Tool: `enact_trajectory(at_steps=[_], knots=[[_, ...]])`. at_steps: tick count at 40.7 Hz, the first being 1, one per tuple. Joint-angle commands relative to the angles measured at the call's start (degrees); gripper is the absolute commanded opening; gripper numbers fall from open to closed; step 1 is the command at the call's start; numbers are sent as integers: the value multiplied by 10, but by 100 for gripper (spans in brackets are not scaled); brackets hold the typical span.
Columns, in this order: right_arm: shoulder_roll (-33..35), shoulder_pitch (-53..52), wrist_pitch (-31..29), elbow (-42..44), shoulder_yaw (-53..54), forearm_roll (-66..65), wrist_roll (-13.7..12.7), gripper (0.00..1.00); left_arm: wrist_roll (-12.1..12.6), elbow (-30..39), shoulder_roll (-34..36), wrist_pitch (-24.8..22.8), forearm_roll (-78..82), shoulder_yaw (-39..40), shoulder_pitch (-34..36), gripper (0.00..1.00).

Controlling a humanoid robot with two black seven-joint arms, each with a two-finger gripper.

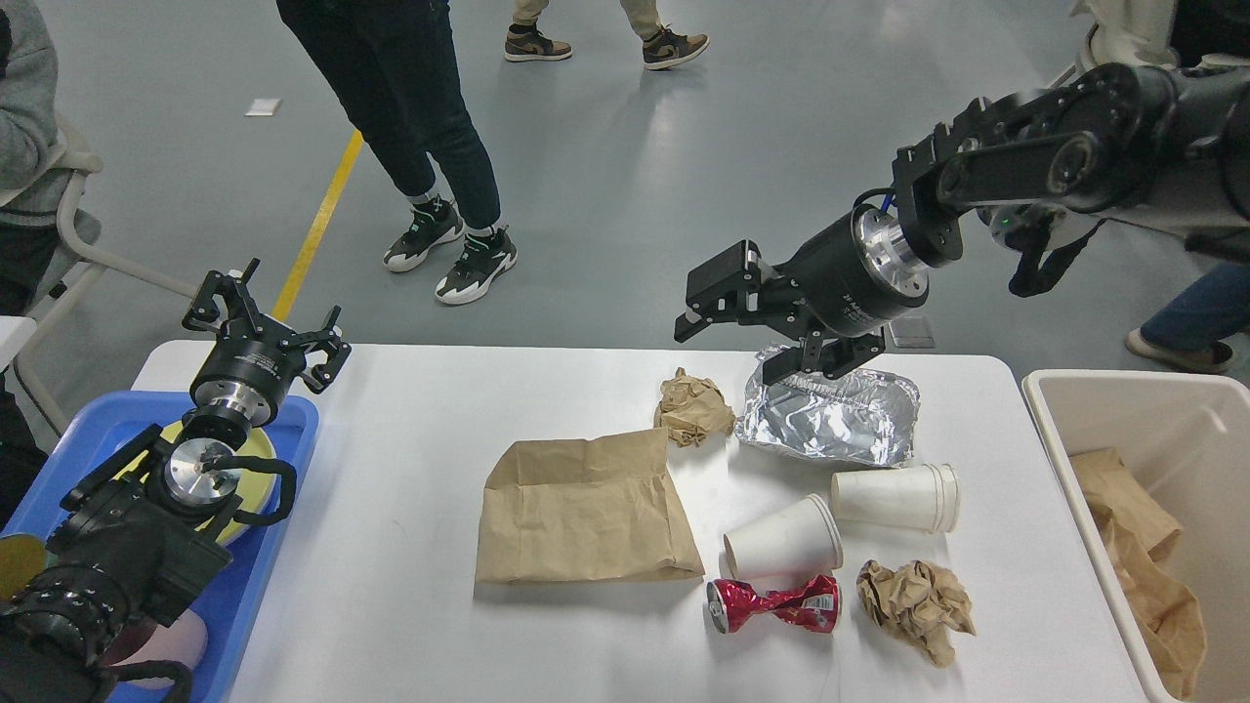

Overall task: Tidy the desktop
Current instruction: 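Move the right gripper over the table toward the brown paper bag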

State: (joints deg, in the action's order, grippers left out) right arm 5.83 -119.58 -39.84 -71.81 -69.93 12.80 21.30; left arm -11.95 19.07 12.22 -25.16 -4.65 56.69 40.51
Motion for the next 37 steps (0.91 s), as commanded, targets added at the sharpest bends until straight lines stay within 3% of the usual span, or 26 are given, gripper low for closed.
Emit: enact_trajectory(at_steps=[1, 4, 7, 11, 14, 17, 23, 30, 37], knots=[[-16, -11, 7, -16, 1, -14, -4, 100, 0, 0, 0, 0, 0, 0, 0, 98], [-21, -15, 6, -25, -1, -16, -6, 100, 0, 0, 0, 0, 0, 0, 0, 98], [-26, -20, 6, -68, -5, -29, -34, 100, 0, 0, 0, 0, 0, 0, 0, 98], [-31, -44, 7, -124, -9, -51, -145, 100, -1, 0, 0, 0, 0, 0, 0, 98], [-32, -50, 13, -151, -9, -48, -266, 100, 0, 0, 0, 0, 0, 0, 0, 98], [-29, -54, 41, -186, -7, -25, -366, 100, -1, 0, 0, 0, 0, -1, 0, 98], [-28, -69, 51, -213, -6, 24, -370, 100, -1, 0, 0, 0, 0, 0, 0, 98], [-28, -78, 17, -221, 2, 35, -370, 100, -1, 0, 0, 0, 0, -1, 0, 98], [-13, -81, 35, -226, -25, 56, -367, 100, -1, 0, 0, 0, 0, -1, 0, 98]])
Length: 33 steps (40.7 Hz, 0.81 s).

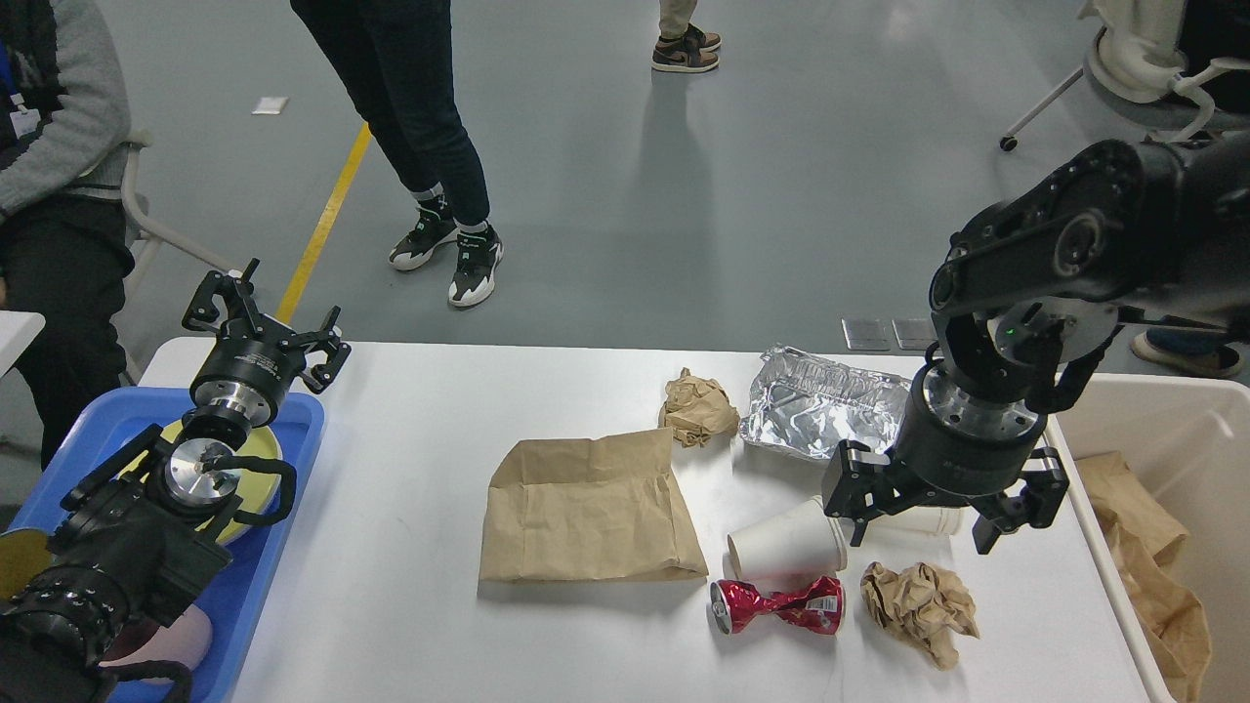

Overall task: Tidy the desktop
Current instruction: 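Move the right gripper over the table toward the brown paper bag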

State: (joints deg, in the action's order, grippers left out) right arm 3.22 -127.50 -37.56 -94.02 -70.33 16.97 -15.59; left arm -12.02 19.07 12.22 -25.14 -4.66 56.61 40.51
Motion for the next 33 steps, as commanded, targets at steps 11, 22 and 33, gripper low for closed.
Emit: enact_trajectory(at_steps=[11, 22, 33], knots=[[138, -13, 0, -4, -31, 14, 3, 100, 0, 0, -1, 0, 0, 0, 0, 98], [150, -15, -19, -10, -33, 15, 3, 100, 0, 0, -1, 0, 0, 0, 0, 98], [152, -13, 24, -8, -27, 15, 4, 100, 1, 0, -1, 0, 0, 0, -1, 98]])
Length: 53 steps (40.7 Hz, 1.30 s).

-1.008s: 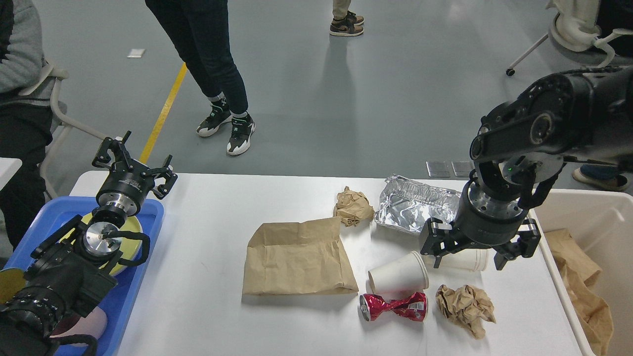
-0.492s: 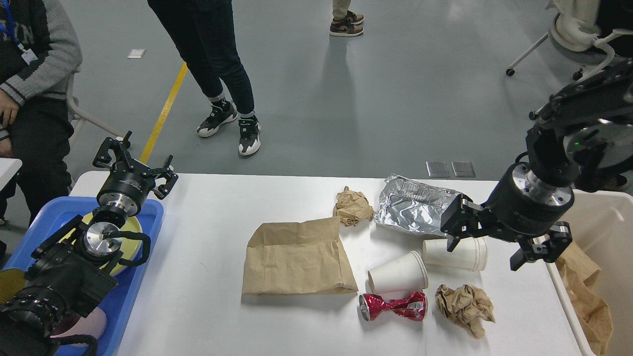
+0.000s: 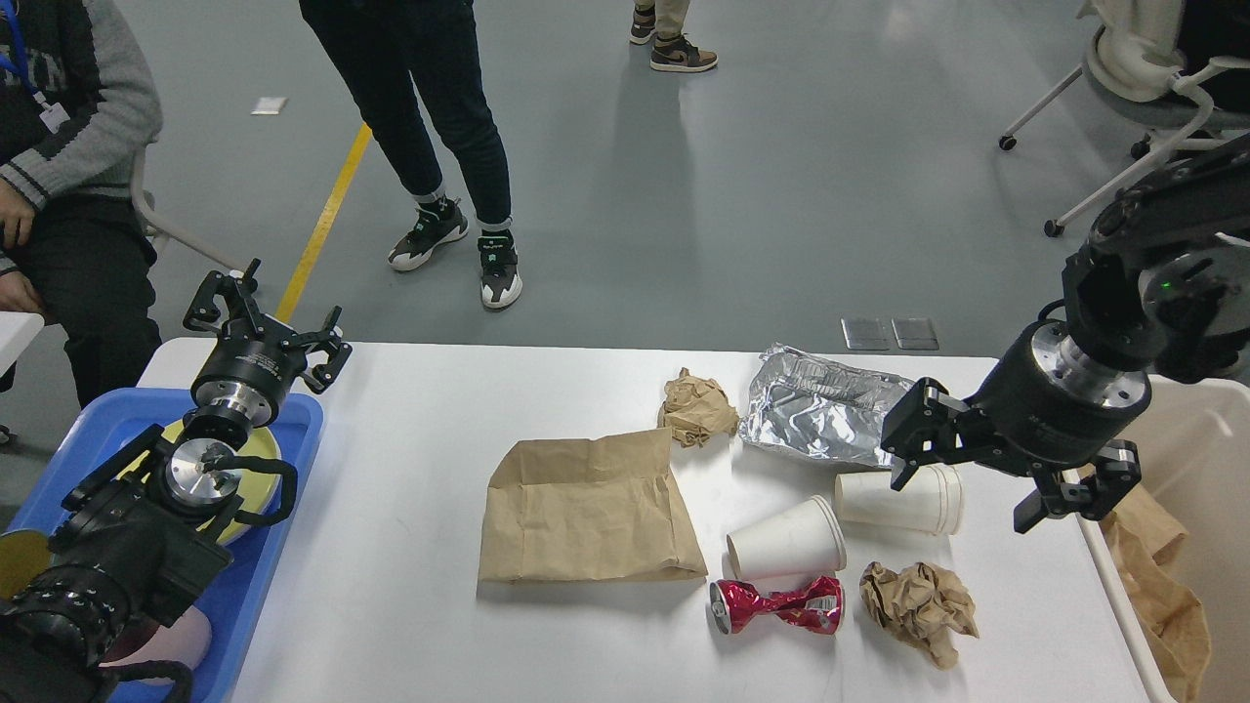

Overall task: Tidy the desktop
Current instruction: 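Move the right gripper over the table toward the brown paper bag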

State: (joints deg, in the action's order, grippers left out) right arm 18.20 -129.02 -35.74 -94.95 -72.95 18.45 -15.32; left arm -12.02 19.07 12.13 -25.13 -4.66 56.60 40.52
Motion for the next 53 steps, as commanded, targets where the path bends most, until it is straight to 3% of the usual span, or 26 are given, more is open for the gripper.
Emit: enact_trajectory(at_steps=[1, 19, 40, 53], knots=[[3, 3, 6, 0, 0, 0, 1, 100, 1, 0, 0, 0, 0, 0, -1, 98], [-42, 24, 129, 2, 52, -3, 15, 100, 0, 0, -1, 0, 0, 0, -1, 98], [-69, 114, 161, 38, 86, -3, 15, 100, 1, 0, -1, 0, 0, 0, -1, 98], [-76, 119, 166, 35, 134, 6, 15, 100, 0, 0, -1, 0, 0, 0, 0, 98]])
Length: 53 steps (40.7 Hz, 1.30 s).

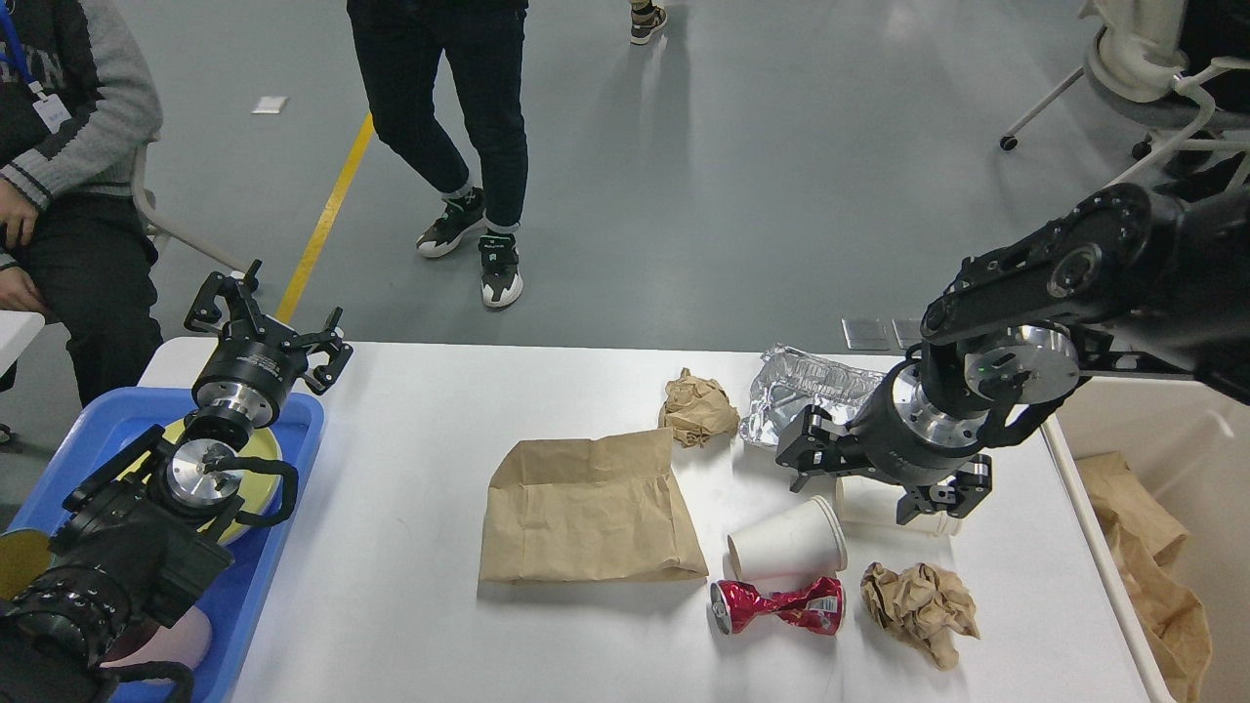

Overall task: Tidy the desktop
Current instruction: 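Move the right gripper over the table toward the brown paper bag, then lower the right gripper and grasp the brown paper bag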

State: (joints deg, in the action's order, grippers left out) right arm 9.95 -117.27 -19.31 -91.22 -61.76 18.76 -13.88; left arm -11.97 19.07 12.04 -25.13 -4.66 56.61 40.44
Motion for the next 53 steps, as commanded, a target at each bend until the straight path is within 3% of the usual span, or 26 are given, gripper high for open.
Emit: enact_trajectory(at_steps=[1, 10, 19, 27, 34, 49, 53], knots=[[11, 1, 2, -3, 25, 6, 1, 100, -1, 0, 0, 0, 0, 0, 1, 98], [17, 55, 36, 1, 65, 76, 1, 100, -1, 0, 0, 0, 0, 0, 1, 98], [-64, 152, 161, 34, 137, 125, 7, 100, -1, 0, 0, 0, 0, 0, 1, 98], [-128, 172, 197, 59, 143, 124, 11, 100, -1, 0, 0, 0, 0, 0, 1, 98], [-131, 203, 217, 95, 178, 145, 11, 100, -1, 0, 0, 0, 0, 0, 1, 98], [-135, 345, 325, 192, 267, 189, 12, 100, -1, 0, 0, -1, 0, 1, 1, 98], [-143, 374, 352, 224, 282, 190, 35, 100, -2, 0, -1, 0, 0, 1, 1, 98]])
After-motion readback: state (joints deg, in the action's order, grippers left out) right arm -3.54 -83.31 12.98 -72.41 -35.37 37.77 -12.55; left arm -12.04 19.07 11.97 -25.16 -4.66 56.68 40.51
